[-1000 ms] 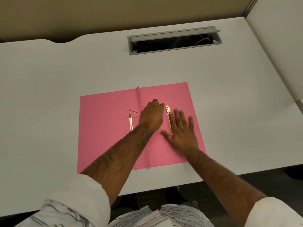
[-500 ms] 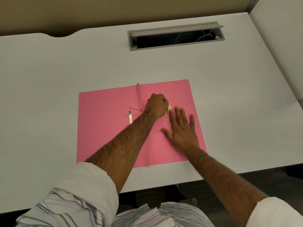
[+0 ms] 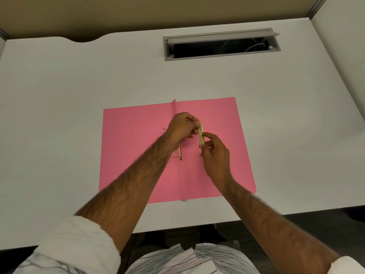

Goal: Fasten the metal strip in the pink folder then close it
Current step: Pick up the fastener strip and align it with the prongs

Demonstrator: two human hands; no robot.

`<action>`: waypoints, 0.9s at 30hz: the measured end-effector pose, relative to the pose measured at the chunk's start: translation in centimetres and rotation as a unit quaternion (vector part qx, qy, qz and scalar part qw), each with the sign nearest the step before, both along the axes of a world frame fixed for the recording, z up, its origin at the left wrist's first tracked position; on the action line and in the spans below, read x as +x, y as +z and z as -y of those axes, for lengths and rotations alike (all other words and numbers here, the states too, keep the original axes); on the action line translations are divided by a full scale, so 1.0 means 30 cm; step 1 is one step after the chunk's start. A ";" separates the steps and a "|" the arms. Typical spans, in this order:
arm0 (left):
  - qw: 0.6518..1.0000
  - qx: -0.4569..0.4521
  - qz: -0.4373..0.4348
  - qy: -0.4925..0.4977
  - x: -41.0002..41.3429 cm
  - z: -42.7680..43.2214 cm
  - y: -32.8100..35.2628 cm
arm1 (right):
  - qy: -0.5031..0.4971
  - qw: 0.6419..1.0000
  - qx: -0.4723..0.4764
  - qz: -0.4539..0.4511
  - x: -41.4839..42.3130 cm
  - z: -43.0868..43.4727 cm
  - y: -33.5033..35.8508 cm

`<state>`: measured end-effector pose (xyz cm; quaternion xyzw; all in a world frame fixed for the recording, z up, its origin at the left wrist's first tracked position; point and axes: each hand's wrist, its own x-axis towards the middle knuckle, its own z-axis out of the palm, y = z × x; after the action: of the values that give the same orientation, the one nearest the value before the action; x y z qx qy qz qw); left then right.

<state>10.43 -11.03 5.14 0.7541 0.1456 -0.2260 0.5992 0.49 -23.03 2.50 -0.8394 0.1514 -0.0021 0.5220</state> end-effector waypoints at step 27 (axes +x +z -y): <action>0.979 -0.086 -0.088 0.164 -0.129 -0.349 -0.084 | 0.149 0.983 -0.099 -0.033 0.242 -0.252 -0.004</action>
<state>6.55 -0.57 2.63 0.6431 0.2991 -0.2017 0.6755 7.75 -15.46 2.37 -0.8995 0.0408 0.0888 0.4258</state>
